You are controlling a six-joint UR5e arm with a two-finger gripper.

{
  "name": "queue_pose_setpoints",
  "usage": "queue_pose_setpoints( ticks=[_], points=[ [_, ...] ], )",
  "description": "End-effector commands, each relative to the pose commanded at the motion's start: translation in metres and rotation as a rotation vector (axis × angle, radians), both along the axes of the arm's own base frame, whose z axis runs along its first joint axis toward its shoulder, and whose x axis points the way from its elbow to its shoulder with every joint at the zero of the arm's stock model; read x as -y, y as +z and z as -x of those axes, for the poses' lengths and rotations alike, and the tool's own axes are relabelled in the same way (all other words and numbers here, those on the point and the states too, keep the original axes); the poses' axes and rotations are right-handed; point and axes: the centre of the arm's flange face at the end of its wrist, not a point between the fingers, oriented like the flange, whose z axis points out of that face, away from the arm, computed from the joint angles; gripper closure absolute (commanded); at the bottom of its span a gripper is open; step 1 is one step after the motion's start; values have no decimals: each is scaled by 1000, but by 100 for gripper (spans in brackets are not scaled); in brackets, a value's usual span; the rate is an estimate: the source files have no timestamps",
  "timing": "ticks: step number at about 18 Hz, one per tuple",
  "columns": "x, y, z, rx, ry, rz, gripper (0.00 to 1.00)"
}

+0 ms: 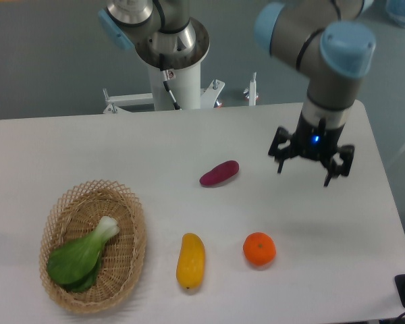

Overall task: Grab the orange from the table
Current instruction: 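Move the open gripper down toward the small orange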

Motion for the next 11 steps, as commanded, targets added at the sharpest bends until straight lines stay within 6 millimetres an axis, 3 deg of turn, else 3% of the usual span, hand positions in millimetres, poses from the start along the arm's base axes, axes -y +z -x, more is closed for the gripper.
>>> queue_pose_setpoints(
  ticks=[7,11],
  points=[
    [-54,-49,-7,-64,-140,21,0],
    [-68,-63,-11,-81,-240,63,0]
  ],
)
